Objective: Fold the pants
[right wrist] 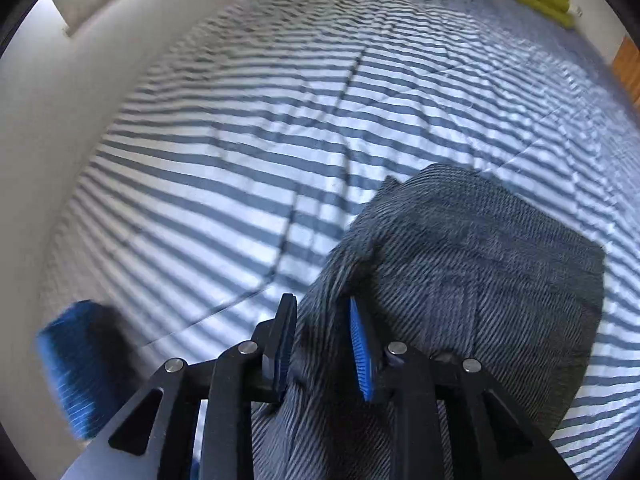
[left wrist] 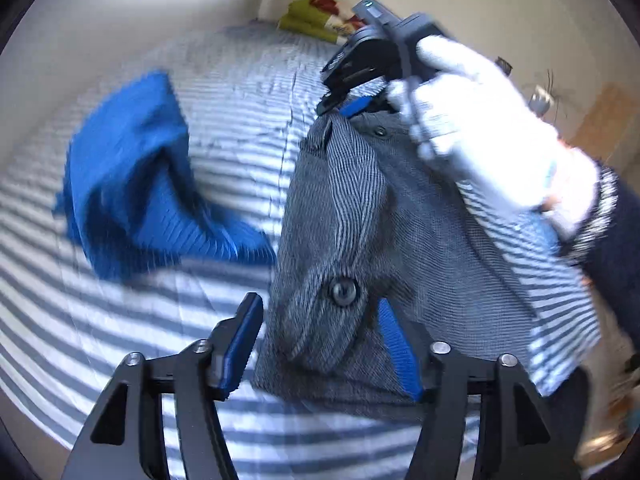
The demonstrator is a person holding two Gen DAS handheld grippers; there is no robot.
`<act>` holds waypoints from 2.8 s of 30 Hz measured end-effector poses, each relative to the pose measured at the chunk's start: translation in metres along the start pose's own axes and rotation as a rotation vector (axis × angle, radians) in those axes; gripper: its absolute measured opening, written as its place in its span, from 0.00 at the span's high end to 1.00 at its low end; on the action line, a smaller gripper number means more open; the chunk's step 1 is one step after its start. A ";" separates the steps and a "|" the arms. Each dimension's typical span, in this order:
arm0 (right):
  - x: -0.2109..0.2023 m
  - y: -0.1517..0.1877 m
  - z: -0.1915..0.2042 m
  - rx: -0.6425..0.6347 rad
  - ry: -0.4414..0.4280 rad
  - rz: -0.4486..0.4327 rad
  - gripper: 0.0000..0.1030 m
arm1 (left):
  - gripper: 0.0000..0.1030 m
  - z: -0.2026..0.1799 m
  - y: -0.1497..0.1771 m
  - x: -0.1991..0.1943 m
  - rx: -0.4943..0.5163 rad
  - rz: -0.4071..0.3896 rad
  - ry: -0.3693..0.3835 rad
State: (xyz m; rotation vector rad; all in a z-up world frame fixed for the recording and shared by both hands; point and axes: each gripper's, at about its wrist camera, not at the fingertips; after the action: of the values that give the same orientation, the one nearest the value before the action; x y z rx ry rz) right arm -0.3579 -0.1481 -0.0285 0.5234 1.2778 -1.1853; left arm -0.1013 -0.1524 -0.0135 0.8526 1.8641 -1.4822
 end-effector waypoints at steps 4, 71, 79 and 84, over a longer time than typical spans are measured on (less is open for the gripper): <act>-0.065 0.031 -0.017 -0.021 -0.072 -0.063 0.74 | 0.38 -0.004 -0.006 0.015 0.051 0.055 0.009; -0.060 0.203 -0.114 0.015 -0.028 -0.094 0.67 | 0.44 -0.045 -0.119 0.118 0.278 0.164 -0.211; -0.126 0.225 -0.121 -0.032 0.025 -0.084 0.61 | 0.29 -0.020 -0.125 0.097 0.145 0.228 -0.041; -0.131 0.204 -0.152 0.063 -0.007 -0.107 0.51 | 0.22 -0.009 -0.135 0.123 0.046 0.313 0.036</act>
State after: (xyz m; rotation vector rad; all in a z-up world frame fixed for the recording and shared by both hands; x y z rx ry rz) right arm -0.2272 0.1055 -0.0109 0.5013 1.2786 -1.3193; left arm -0.2833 -0.1524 -0.0285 1.1415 1.6368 -1.3250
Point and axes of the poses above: each gripper's, at about its wrist camera, not at the fingertips, and x roughly the way its jaws point, z to its left, y to its underside, and after that the axes turned 6 degrees about -y, right-handed
